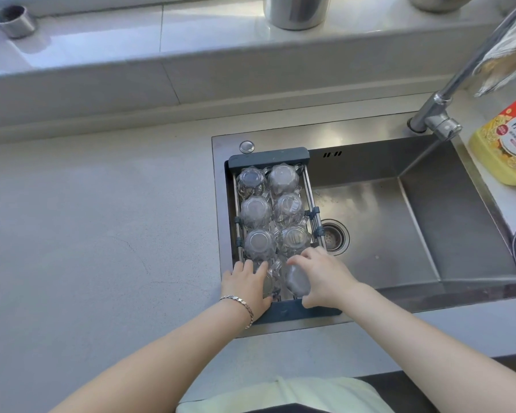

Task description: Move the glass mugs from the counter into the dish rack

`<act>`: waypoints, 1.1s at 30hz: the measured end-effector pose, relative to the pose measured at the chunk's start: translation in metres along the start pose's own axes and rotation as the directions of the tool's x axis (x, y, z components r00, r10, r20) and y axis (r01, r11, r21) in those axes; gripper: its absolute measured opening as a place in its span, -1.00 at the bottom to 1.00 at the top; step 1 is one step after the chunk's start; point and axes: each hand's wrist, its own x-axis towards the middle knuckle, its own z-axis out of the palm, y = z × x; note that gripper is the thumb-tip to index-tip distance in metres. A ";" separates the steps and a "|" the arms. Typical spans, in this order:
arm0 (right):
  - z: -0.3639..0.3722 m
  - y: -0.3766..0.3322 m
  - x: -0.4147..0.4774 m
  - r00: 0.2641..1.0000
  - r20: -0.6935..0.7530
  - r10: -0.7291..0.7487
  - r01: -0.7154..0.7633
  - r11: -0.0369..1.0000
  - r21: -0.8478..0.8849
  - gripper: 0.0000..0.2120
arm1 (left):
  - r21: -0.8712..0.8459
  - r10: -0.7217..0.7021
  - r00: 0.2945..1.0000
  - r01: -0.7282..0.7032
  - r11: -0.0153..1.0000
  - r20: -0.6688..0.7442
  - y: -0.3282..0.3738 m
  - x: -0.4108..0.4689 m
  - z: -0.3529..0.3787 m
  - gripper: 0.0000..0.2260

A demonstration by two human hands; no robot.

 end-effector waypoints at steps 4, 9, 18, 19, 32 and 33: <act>0.021 0.008 0.003 0.999 -0.004 0.048 -0.046 0.970 0.239 -0.31 | -0.003 -0.001 1.000 0.001 1.000 -0.016 -0.002 0.003 -0.002 -0.36; 0.038 0.013 -0.014 0.956 -0.173 0.235 -0.100 0.820 0.564 -0.50 | -0.020 -0.020 0.999 0.019 1.000 -0.038 -0.001 0.004 0.001 -0.37; 0.036 0.001 0.002 0.853 -0.037 0.520 -0.384 0.674 0.631 -0.40 | -0.094 -0.069 0.997 0.065 0.993 -0.042 0.000 0.004 0.000 -0.42; 0.036 0.003 0.002 0.852 -0.040 0.522 -0.384 0.677 0.628 -0.42 | -0.098 -0.067 0.997 0.063 0.993 -0.045 0.000 0.005 0.000 -0.43; 0.014 0.015 0.010 0.904 0.119 0.410 -0.412 0.767 0.492 -0.76 | 0.022 0.015 0.999 -0.016 1.000 0.045 -0.003 0.003 -0.026 -0.48; 0.006 0.015 0.011 0.913 0.144 0.383 -0.405 0.803 0.437 -0.74 | -0.013 0.027 0.998 -0.027 1.000 0.051 -0.005 0.004 -0.034 -0.52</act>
